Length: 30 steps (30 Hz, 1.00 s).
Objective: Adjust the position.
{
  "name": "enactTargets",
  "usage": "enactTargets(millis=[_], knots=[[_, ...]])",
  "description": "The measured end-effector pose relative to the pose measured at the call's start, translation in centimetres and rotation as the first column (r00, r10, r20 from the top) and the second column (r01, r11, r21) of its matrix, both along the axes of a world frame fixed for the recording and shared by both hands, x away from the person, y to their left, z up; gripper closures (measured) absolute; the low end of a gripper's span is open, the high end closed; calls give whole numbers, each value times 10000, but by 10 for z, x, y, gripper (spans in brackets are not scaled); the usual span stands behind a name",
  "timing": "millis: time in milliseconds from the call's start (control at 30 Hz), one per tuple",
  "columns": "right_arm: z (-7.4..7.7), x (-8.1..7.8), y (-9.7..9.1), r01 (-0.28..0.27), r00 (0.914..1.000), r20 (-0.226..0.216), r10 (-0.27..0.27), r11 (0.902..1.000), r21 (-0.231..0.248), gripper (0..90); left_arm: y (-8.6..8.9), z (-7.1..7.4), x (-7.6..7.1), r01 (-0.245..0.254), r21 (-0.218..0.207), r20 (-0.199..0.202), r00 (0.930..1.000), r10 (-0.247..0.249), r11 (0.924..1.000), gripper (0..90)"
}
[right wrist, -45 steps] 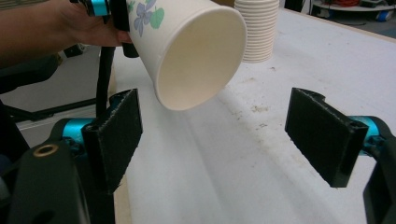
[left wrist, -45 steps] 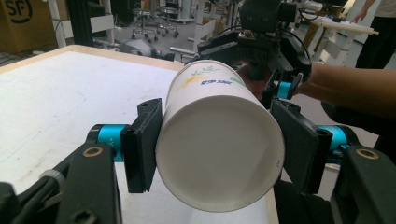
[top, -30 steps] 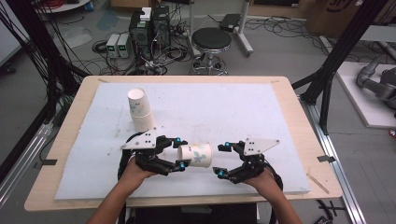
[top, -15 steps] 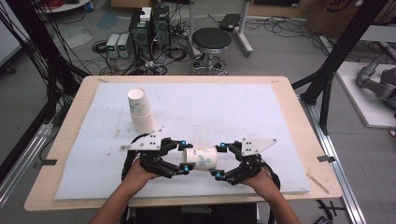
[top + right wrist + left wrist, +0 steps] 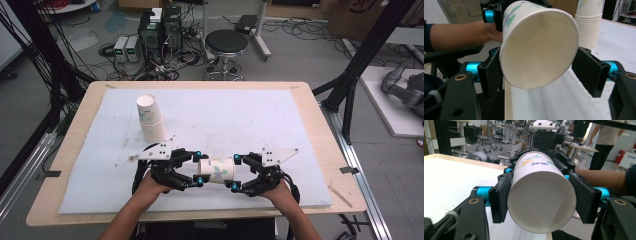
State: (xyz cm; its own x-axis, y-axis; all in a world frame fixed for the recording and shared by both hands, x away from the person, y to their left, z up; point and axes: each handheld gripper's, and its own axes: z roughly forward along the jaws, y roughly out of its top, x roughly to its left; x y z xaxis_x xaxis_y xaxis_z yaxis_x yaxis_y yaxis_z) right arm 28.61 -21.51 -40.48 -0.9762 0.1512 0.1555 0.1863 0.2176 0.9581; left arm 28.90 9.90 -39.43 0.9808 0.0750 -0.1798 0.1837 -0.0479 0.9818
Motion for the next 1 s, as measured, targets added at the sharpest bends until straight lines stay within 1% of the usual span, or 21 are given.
enactTargets(millis=[33, 100, 133, 267, 333, 367, 400, 433, 467, 500, 600, 633, 667, 733, 800, 900, 1000], knots=[[0, 0, 0, -10, 10000, 52, 10, 10000, 54, 289, 0, 0, 0, 13, -33, -7, 10000, -13, 10000, 370], [0, 0, -1, -66, 10000, -20, 66, 9999, 153, 304, 1, -1, 0, 36, -101, -45, 10000, -37, 9999, 371], [0, 0, -1, -44, 10000, 61, 43, 9998, 188, 307, 2, -2, 0, 30, -97, -17, 10000, -30, 9999, 371], [0, 0, -1, -61, 10000, -28, 62, 9998, 165, 311, 2, -4, -1, -25, -148, -97, 9999, 23, 9999, 368], [0, 0, 0, -59, 10000, 11, 59, 9999, 155, 312, 2, -4, -1, -65, -72, -122, 9999, 64, 10000, 364], [0, 0, 0, -54, 10000, 1, 54, 9999, 135, 312, 2, -5, -2, -214, 36, -66, 9997, 214, 9998, 354], [0, 0, 0, -47, 10000, 8, 47, 9999, 96, 312, 2, -4, -3, -468, 173, -135, 9988, 471, 9988, 305], [1, 0, -1, -62, 10000, -15, 62, 9999, 100, 312, 1, -4, -3, -584, 245, -215, 9980, 589, 9980, 216], [1, 0, -1, -47, 10000, -5, 47, 10000, 71, 312, 2, -3, -4, -722, 406, -203, 9971, 730, 9966, 167], [1, 0, -1, -14, 10000, -12, 14, 10000, 4, 312, 3, -2, -4, -765, 560, -106, 9970, 772, 9955, 146], [2, 0, -1, -29, 10000, -56, 28, 9999, -162, 312, 6, 1, -6, -721, 908, 19, 9974, 723, 9933, 146], [2, -1, -1, -29, 9999, -134, 26, 9998, -218, 311, 7, 1, -6, -767, 999, 27, 9970, 768, 9920, 146], [2, 0, -1, -54, 9999, -140, 50, 9996, -263, 311, 9, 2, -7, -777, 1194, 83, 9970, 772, 9898, 146], [3, 0, -1, 17, 10000, -80, -21, 9991, -416, 311, 11, 3, -7, -806, 1405, 140, 9967, 794, 9868, 146], [5, 0, 0, 35, 10000, -49, -38, 9976, -697, 312, 14, 5, -8, -754, 1640, 186, 9971, 733, 9836, 146], [7, 1, 3, 59, 10000, 64, -53, 9942, -1076, 311, 18, 7, -8, -856, 1842, 262, 9963, 822, 9791, 147], [11, 3, 6, 84, 9999, 102, -70, 9902, -1396, 312, 22, 9, -9, -951, 1913, 312, 9954, 908, 9769, 147]])
